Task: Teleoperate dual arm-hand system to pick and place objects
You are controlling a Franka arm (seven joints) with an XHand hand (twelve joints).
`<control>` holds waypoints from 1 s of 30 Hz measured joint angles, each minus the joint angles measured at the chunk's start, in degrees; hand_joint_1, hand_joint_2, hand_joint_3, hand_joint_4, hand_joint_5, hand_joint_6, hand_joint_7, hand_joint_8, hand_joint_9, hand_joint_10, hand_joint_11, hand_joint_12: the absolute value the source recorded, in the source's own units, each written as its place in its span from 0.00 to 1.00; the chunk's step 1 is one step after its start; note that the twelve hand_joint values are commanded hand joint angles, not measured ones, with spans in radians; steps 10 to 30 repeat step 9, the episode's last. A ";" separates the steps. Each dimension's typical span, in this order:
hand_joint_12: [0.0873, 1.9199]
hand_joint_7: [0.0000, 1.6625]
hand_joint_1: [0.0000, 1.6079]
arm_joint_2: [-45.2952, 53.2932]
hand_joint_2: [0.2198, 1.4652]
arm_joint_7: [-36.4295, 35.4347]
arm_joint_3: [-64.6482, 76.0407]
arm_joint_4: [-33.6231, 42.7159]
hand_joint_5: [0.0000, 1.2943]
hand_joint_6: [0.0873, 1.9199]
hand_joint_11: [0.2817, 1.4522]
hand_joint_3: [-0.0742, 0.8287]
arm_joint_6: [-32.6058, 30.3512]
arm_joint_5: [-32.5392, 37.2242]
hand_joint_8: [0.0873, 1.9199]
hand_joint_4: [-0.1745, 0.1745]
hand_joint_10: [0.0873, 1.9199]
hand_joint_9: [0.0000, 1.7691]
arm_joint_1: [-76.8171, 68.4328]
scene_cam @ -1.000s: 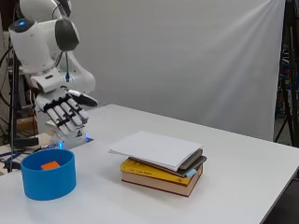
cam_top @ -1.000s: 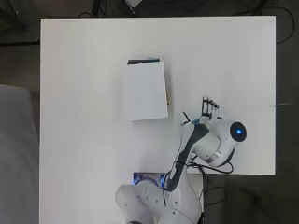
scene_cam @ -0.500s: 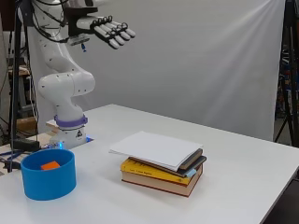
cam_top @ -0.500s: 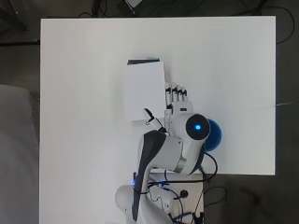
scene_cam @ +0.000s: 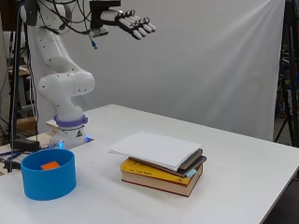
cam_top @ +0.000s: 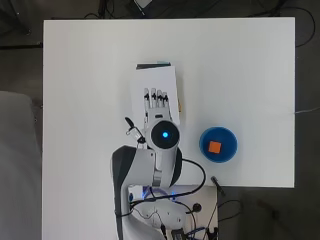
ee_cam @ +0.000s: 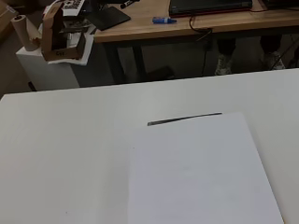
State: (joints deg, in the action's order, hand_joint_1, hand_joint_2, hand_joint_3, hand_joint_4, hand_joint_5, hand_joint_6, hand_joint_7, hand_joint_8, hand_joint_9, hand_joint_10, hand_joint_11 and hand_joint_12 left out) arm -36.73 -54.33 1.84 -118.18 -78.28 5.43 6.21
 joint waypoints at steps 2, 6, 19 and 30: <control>0.00 0.13 0.12 0.63 0.62 0.04 -0.02 -0.06 0.17 0.00 0.08 0.09 -0.44 -0.01 0.00 0.58 0.00 0.17 -0.07; 0.00 0.13 0.11 1.54 0.62 -0.02 -0.17 -0.20 0.17 0.00 0.09 0.09 -1.43 -0.06 0.00 0.59 0.00 0.17 -0.20; 0.00 0.13 0.10 1.15 0.62 -0.03 -0.95 -0.28 0.16 0.00 0.09 0.08 -1.30 -0.54 0.00 0.59 0.00 0.18 -0.33; 0.00 0.13 0.10 1.15 0.62 -0.03 -0.95 -0.28 0.16 0.00 0.09 0.08 -1.30 -0.54 0.00 0.59 0.00 0.18 -0.33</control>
